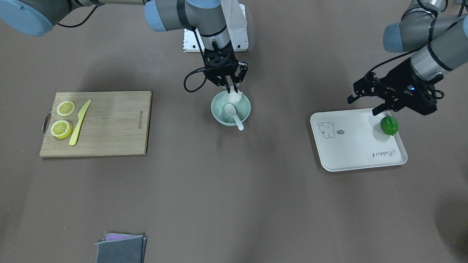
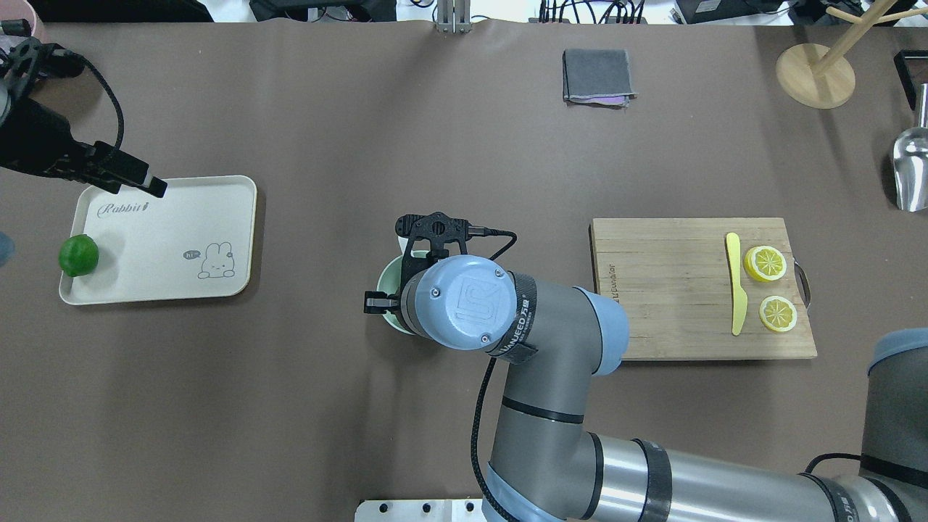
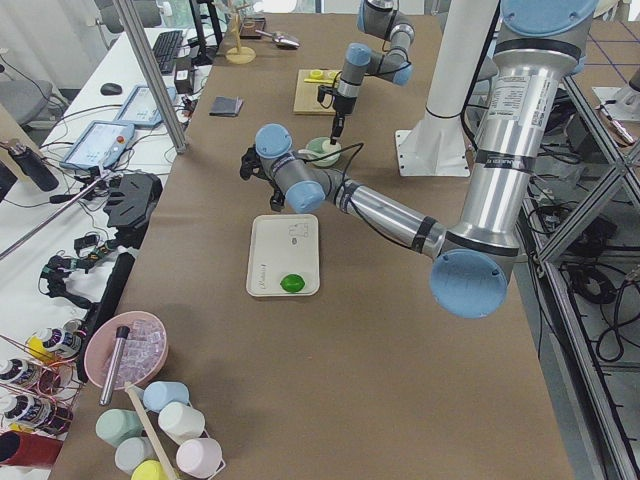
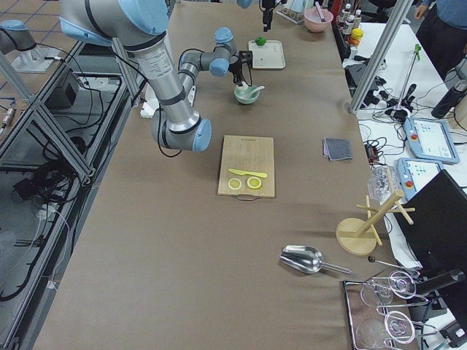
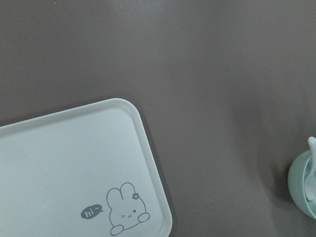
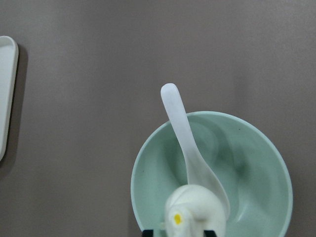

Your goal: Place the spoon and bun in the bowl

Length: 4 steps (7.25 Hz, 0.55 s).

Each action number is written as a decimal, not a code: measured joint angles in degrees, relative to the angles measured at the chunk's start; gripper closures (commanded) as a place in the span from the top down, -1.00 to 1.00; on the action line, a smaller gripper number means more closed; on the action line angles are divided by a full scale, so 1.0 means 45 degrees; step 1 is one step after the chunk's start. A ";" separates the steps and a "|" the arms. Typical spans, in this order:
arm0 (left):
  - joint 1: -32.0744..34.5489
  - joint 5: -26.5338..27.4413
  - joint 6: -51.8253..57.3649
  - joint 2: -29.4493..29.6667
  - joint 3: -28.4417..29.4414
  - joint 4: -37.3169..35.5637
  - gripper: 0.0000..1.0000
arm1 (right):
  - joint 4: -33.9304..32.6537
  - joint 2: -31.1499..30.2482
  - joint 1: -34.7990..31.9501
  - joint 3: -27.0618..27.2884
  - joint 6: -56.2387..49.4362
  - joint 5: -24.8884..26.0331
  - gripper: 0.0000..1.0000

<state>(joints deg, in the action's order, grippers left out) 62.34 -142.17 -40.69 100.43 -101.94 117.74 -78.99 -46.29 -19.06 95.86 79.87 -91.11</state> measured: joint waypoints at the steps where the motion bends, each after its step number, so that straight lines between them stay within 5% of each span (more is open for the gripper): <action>1: 0.0000 0.0031 0.0002 -0.0007 0.0009 0.0004 0.95 | -0.0009 -0.0093 -0.0340 0.0034 -0.0015 -0.0248 0.99; 4: 0.0384 0.0176 0.0469 -0.0711 0.0046 -0.0036 0.95 | -0.0041 -0.3171 -0.2922 0.2101 -0.2181 -0.2885 0.99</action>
<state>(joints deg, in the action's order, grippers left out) 64.07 -141.38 -38.59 97.23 -101.74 117.58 -79.17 -60.55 -32.21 105.31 70.05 -104.09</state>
